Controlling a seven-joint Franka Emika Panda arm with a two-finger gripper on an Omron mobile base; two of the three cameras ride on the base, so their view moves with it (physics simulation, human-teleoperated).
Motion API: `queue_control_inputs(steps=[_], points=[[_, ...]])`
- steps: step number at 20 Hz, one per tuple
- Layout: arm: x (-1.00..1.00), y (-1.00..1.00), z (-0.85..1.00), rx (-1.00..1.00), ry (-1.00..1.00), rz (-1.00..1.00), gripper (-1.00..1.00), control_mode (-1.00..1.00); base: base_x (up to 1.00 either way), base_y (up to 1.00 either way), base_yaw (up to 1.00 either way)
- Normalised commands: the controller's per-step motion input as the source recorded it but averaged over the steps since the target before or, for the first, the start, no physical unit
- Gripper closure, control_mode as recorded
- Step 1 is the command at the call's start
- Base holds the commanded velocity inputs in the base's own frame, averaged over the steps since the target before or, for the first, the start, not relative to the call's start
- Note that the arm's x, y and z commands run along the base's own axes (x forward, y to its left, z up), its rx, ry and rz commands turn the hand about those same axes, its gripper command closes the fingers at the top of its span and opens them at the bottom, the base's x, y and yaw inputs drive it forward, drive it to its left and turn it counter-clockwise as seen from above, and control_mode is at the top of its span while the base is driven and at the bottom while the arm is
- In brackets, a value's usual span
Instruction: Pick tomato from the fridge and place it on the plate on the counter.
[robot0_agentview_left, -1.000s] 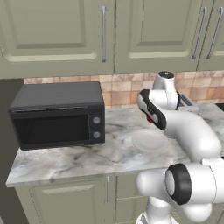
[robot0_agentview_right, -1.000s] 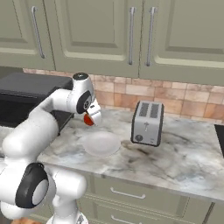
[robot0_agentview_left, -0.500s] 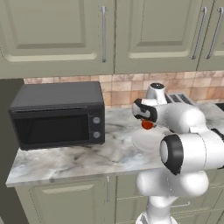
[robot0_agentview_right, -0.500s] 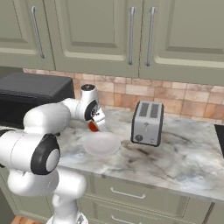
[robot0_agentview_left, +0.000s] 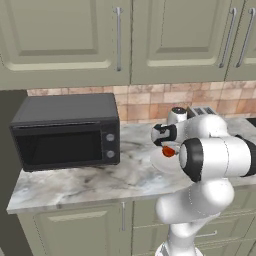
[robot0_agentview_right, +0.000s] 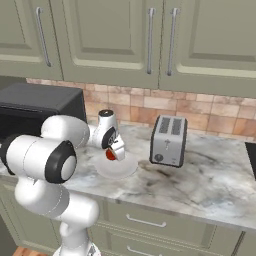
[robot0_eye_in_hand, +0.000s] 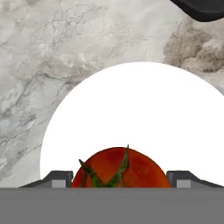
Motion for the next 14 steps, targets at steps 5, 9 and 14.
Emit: queue_control_inputs(steps=[5, 9, 14], points=[[0.01, -0.04, -0.43, 0.0, 0.0, 0.0, 1.0, -1.0, 0.0, 0.0, 0.0], [0.02, 0.0, -0.26, 0.0, 0.0, 0.0, 1.0, -1.0, 0.0, 0.0, 0.0], [0.0, 0.0, -0.02, 0.0, 0.0, 0.0, 1.0, -1.0, 0.0, 0.0, 0.0]])
